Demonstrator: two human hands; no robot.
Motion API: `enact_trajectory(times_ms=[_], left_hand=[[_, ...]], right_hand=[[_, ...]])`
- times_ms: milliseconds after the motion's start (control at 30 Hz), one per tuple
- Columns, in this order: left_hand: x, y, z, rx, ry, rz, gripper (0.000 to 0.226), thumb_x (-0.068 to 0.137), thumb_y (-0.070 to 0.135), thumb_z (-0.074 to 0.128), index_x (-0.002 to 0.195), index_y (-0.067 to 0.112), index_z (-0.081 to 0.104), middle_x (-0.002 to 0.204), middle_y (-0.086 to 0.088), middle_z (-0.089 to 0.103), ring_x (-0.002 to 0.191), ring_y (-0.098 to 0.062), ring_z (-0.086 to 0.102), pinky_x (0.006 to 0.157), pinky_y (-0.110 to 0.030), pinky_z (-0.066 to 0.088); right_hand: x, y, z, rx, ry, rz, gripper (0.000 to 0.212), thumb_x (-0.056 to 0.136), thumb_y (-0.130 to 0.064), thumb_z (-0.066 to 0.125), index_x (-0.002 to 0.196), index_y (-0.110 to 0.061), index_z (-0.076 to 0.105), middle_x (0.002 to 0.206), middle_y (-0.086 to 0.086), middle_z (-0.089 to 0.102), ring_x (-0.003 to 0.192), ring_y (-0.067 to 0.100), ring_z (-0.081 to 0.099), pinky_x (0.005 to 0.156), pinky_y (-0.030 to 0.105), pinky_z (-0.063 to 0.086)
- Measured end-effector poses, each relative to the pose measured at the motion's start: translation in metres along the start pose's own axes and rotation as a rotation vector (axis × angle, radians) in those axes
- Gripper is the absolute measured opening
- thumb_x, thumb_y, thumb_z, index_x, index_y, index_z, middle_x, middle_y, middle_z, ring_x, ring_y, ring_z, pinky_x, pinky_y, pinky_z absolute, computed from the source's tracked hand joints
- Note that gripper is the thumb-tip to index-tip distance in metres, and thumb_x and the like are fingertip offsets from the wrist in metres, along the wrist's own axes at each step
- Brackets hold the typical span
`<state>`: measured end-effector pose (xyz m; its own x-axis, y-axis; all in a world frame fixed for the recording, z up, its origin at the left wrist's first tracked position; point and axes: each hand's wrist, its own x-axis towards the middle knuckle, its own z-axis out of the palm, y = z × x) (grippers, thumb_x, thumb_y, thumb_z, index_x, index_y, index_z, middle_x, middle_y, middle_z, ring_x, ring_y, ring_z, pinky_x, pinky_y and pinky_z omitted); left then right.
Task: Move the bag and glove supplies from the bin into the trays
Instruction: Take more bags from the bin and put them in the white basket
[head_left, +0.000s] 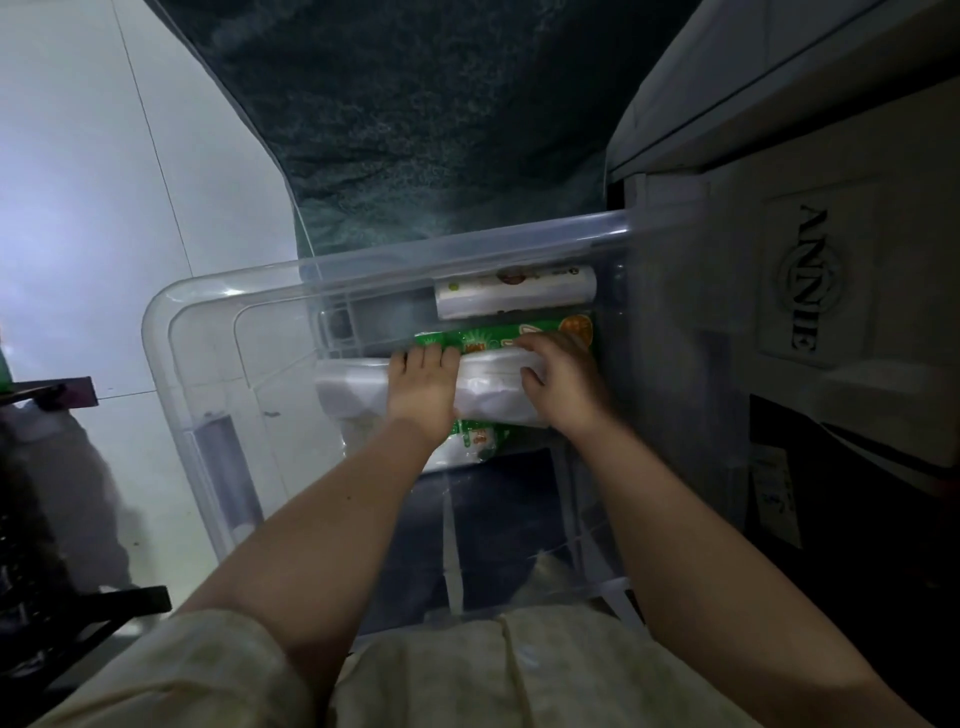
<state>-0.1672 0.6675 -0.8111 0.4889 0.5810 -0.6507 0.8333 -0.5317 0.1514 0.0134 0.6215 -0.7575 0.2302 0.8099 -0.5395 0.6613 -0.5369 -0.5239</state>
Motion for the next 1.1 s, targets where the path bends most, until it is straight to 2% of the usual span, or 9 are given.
enact_trajectory(times_ms=[100, 233, 333, 467, 600, 733, 933, 1100], left_hand=[[0.002, -0.001, -0.004, -0.041, -0.032, 0.043, 0.069, 0.074, 0.023, 0.069, 0.136, 0.019, 0.039, 0.127, -0.006, 0.055, 0.117, -0.027, 0.048, 0.099, -0.038, 0.029], [0.0, -0.002, -0.022, -0.119, -0.055, 0.055, 0.053, 0.078, 0.021, 0.067, 0.129, 0.021, 0.05, 0.118, -0.006, 0.063, 0.109, -0.029, 0.056, 0.091, -0.034, 0.036], [-0.018, 0.005, -0.046, -0.136, 0.02, 0.045, 0.041, 0.078, 0.02, 0.067, 0.118, 0.022, 0.057, 0.108, -0.007, 0.067, 0.102, -0.031, 0.058, 0.084, -0.034, 0.039], [-0.054, 0.021, -0.091, -0.223, 0.141, 0.034, 0.047, 0.076, 0.013, 0.065, 0.121, 0.022, 0.057, 0.109, -0.009, 0.065, 0.104, -0.033, 0.056, 0.084, -0.036, 0.038], [-0.098, 0.037, -0.149, -0.21, 0.215, 0.016, 0.046, 0.075, 0.01, 0.063, 0.119, 0.021, 0.058, 0.11, -0.008, 0.065, 0.105, -0.032, 0.055, 0.083, -0.035, 0.038], [-0.14, 0.04, -0.193, -0.16, 0.27, -0.015, 0.045, 0.076, 0.014, 0.061, 0.119, 0.029, 0.058, 0.11, -0.004, 0.066, 0.104, -0.028, 0.058, 0.082, -0.034, 0.042], [-0.194, 0.028, -0.228, -0.081, 0.404, 0.022, 0.046, 0.075, 0.028, 0.068, 0.119, 0.036, 0.057, 0.111, 0.002, 0.066, 0.104, -0.024, 0.058, 0.082, -0.033, 0.041], [-0.226, 0.018, -0.241, -0.115, 0.483, 0.183, 0.038, 0.072, 0.029, 0.071, 0.107, 0.03, 0.058, 0.101, -0.003, 0.068, 0.094, -0.028, 0.06, 0.071, -0.032, 0.037]], right_hand=[[-0.003, 0.002, -0.004, 0.006, 0.008, -0.032, 0.036, 0.081, -0.007, 0.063, 0.116, -0.015, 0.063, 0.119, 0.007, 0.06, 0.115, 0.027, 0.049, 0.098, 0.041, 0.042], [-0.01, -0.001, -0.016, 0.004, 0.057, -0.103, 0.034, 0.078, -0.002, 0.063, 0.11, -0.012, 0.066, 0.111, 0.01, 0.064, 0.109, 0.029, 0.052, 0.093, 0.041, 0.045], [-0.02, -0.016, -0.037, 0.027, 0.114, -0.153, 0.032, 0.075, 0.003, 0.063, 0.104, -0.008, 0.068, 0.102, 0.013, 0.065, 0.101, 0.032, 0.054, 0.087, 0.034, 0.044], [-0.046, -0.048, -0.086, 0.016, 0.183, -0.268, 0.03, 0.077, 0.006, 0.061, 0.105, -0.003, 0.067, 0.101, 0.014, 0.065, 0.101, 0.031, 0.054, 0.088, 0.026, 0.039], [-0.077, -0.089, -0.15, -0.061, 0.261, -0.39, 0.024, 0.079, 0.001, 0.065, 0.102, -0.005, 0.068, 0.099, 0.011, 0.066, 0.1, 0.031, 0.056, 0.088, 0.034, 0.044], [-0.112, -0.12, -0.197, -0.158, 0.307, -0.501, 0.019, 0.077, -0.005, 0.068, 0.096, -0.005, 0.068, 0.096, 0.011, 0.066, 0.097, 0.035, 0.057, 0.084, 0.045, 0.047], [-0.174, -0.151, -0.214, -0.219, 0.481, -0.53, 0.019, 0.079, -0.008, 0.066, 0.097, -0.008, 0.07, 0.101, 0.008, 0.067, 0.098, 0.032, 0.058, 0.082, 0.044, 0.046], [-0.236, -0.163, -0.19, -0.281, 0.684, -0.399, 0.021, 0.076, -0.008, 0.069, 0.097, -0.009, 0.069, 0.1, 0.008, 0.068, 0.094, 0.033, 0.059, 0.078, 0.044, 0.048]])
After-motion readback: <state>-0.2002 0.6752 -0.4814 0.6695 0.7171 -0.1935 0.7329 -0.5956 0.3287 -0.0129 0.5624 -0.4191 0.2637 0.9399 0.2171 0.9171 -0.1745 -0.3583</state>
